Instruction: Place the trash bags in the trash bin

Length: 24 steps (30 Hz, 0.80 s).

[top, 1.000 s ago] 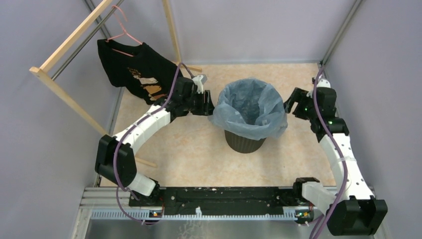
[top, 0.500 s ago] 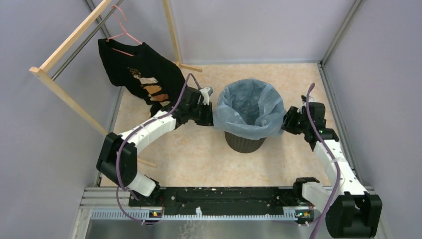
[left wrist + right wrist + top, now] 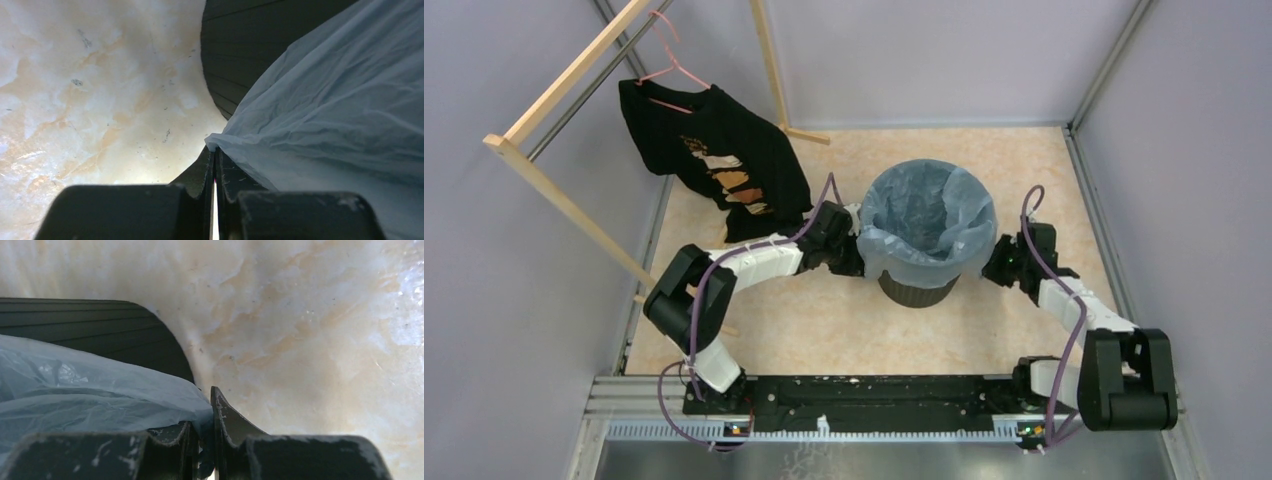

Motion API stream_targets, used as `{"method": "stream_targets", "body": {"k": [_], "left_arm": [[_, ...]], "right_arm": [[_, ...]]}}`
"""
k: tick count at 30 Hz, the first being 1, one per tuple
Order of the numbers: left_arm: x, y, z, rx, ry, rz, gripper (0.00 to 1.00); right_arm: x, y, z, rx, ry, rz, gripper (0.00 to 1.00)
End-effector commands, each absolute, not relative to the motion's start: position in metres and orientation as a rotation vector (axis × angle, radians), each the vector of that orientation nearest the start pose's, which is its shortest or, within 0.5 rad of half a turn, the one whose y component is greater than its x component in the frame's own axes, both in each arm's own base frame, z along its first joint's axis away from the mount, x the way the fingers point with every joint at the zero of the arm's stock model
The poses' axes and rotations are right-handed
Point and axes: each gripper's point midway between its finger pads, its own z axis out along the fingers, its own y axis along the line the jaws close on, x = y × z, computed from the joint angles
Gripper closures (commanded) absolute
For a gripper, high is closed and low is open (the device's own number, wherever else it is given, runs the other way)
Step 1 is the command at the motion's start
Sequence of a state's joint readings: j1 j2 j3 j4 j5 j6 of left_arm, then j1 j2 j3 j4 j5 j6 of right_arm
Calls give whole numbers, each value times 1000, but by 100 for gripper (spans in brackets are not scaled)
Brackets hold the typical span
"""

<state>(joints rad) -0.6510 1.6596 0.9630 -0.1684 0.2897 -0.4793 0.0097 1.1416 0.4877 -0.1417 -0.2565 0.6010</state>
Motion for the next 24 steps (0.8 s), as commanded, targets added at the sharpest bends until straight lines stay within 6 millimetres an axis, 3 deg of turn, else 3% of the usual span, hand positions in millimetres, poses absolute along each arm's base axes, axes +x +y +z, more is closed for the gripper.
{"method": "stream_targets", "body": {"k": [1, 8, 13, 17, 20, 24], "left_arm": [[270, -292, 38, 320, 2575, -796, 95], [267, -291, 25, 302, 2596, -785, 95], [267, -290, 26, 297, 2596, -775, 91], [265, -287, 38, 288, 2578, -773, 79], [263, -283, 51, 276, 2548, -779, 73], [259, -279, 65, 263, 2524, -785, 64]], "right_arm": [[295, 72, 45, 626, 2312, 633, 88], [289, 84, 21, 649, 2369, 714, 89], [291, 79, 25, 645, 2363, 673, 86], [295, 74, 46, 629, 2333, 643, 54], [298, 58, 74, 628, 2271, 536, 43], [300, 23, 120, 655, 2155, 313, 35]]}}
